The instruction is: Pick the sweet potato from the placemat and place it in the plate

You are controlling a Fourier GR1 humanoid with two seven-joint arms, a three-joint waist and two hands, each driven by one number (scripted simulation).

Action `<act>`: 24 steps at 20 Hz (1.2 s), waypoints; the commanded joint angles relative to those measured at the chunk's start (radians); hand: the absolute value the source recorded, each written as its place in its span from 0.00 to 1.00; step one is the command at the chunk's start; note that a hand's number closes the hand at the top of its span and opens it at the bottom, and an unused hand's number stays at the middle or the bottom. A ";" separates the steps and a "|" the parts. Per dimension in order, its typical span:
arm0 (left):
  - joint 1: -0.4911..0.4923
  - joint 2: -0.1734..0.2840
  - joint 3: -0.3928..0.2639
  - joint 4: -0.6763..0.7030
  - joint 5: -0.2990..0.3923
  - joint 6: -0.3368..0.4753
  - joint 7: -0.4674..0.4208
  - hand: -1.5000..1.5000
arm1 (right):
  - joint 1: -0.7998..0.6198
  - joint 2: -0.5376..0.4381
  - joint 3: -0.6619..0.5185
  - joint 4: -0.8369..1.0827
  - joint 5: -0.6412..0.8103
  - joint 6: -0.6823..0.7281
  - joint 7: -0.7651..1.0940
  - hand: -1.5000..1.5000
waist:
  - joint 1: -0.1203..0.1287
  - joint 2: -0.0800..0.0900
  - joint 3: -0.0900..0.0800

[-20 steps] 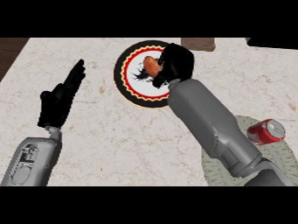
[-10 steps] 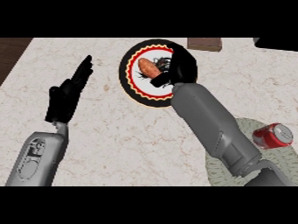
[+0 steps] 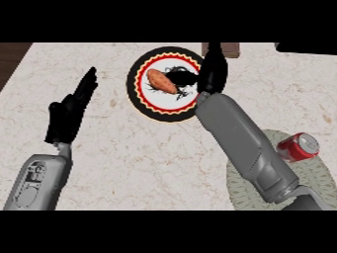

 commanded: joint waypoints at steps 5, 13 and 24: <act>0.061 0.035 0.054 -0.057 0.034 -0.012 0.034 0.50 | 0.176 -0.029 -0.081 -0.160 -0.087 -0.068 -0.156 0.00 | -0.073 -0.019 -0.001; 0.129 0.036 0.050 -0.115 0.006 -0.010 0.024 0.50 | 0.498 -0.118 -0.025 -0.511 -0.071 0.066 -0.128 0.00 | -0.080 -0.021 -0.001; 0.088 0.002 0.061 -0.070 -0.017 0.008 0.022 0.50 | 0.741 -0.222 -0.147 -0.711 -0.127 0.241 -0.245 0.00 | -0.080 -0.019 -0.001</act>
